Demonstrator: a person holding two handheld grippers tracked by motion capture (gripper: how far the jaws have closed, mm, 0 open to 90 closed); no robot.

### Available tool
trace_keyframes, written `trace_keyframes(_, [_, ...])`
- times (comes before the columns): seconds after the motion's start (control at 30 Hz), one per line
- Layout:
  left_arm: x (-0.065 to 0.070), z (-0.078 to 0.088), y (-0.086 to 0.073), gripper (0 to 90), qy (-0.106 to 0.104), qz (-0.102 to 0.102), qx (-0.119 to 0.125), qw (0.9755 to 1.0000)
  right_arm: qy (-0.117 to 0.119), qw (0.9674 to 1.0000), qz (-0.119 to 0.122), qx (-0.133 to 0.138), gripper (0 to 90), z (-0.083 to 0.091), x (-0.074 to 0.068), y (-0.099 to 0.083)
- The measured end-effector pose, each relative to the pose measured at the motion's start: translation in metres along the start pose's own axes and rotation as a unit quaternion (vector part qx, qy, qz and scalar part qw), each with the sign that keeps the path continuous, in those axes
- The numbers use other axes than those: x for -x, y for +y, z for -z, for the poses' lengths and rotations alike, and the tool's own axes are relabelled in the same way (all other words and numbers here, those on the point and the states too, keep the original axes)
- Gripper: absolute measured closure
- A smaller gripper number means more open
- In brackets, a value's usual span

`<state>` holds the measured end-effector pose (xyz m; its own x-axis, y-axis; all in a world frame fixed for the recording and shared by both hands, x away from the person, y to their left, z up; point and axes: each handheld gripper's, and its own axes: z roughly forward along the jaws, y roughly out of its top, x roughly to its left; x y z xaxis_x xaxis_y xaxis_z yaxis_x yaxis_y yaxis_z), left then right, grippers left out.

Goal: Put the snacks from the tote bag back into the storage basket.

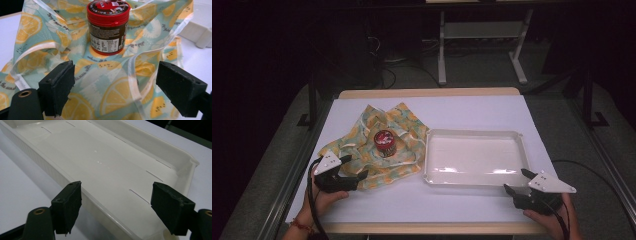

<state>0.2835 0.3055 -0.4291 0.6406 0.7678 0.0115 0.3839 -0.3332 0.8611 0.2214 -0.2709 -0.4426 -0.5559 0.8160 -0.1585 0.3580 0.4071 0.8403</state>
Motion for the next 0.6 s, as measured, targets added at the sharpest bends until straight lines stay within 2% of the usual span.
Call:
trace_keyframes(0.07, [-0.002,-0.003,-0.002,14.7,0.0,-0.001,-0.01,0.9999,0.0,1.0,0.001,0.0,24.2,0.0,-0.001,0.0])
trace_keyframes(0.33, [-0.005,-0.001,-0.003,15.0,-0.008,-0.002,-0.009,0.9999,-0.007,0.9999,0.011,-0.002,24.2,0.002,-0.006,0.004])
trace_keyframes(0.37, [-0.005,0.0,0.001,15.0,-0.013,0.004,-0.003,0.9999,-0.007,0.9999,0.011,-0.002,24.2,0.002,-0.006,0.004])
trace_keyframes(0.43, [-0.005,0.0,0.003,15.0,-0.007,0.003,-0.002,1.0,-0.01,0.9999,0.008,-0.003,24.2,0.002,-0.005,0.003])
trace_keyframes(0.5, [-0.006,0.0,0.009,15.0,-0.011,0.006,0.003,0.9999,-0.009,0.9999,0.009,-0.004,24.2,0.001,-0.005,0.003])
trace_keyframes(0.57, [-0.007,-0.002,0.015,15.1,-0.006,0.012,0.001,0.9999,-0.008,0.9999,0.008,-0.007,24.2,0.0,-0.005,0.003])
trace_keyframes(0.6, [-0.01,-0.007,0.021,15.1,-0.012,0.017,-0.004,0.9998,-0.007,0.9999,0.007,-0.007,24.2,0.0,-0.005,0.003])
